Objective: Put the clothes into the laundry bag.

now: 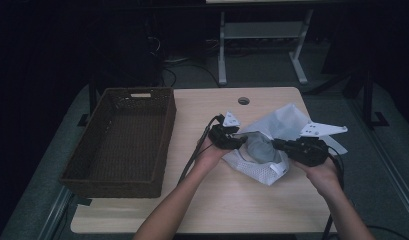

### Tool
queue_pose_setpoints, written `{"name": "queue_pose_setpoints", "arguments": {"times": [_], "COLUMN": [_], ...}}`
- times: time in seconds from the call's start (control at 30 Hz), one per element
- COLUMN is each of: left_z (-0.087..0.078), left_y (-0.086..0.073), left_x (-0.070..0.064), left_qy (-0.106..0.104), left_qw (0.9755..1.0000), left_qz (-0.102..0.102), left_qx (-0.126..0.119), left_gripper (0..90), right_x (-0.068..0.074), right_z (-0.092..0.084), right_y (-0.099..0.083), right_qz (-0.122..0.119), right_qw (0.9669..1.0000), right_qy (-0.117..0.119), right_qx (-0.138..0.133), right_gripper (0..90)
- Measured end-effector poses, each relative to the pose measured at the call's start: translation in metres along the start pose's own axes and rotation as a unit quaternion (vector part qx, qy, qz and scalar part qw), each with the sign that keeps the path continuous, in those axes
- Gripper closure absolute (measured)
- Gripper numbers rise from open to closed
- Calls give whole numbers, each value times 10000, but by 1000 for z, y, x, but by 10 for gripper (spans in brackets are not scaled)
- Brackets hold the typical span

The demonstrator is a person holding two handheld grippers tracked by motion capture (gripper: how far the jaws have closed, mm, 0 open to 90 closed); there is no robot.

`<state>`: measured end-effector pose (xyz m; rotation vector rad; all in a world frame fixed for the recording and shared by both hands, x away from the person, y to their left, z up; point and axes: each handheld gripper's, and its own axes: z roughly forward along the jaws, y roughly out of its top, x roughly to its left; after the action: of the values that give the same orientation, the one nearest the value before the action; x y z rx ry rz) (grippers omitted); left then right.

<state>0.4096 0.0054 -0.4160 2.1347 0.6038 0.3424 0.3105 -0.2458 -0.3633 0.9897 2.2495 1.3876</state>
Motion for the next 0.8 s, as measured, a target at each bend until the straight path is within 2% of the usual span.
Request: {"name": "queue_pose_setpoints", "arguments": {"times": [0.1,0.2,0.33,0.43,0.57,0.8], "left_z": [11,13,8,2,-9,-40], "left_y": [5,9,11,11,10,3], "left_x": [1,5,12,16,23,36], "left_qy": [23,44,42,101,280,591], "left_qw": [9998,9996,9996,9996,9994,9979], "left_qz": [119,168,155,125,34,-216], "left_qx": [144,203,245,229,216,154], "left_gripper": [557,726,873,881,883,883], "right_x": [-1,-1,-2,-2,-5,-15], "right_z": [-1,-1,1,5,13,36], "right_y": [-1,-1,-2,-3,-1,12], "right_qz": [14,10,4,-21,-27,-130], "right_qw": [10000,10000,10000,9999,9998,9994], "right_qy": [8,-5,-12,-22,-16,56], "right_qx": [1,8,61,128,196,316], "right_gripper": [879,879,876,877,877,877]}}
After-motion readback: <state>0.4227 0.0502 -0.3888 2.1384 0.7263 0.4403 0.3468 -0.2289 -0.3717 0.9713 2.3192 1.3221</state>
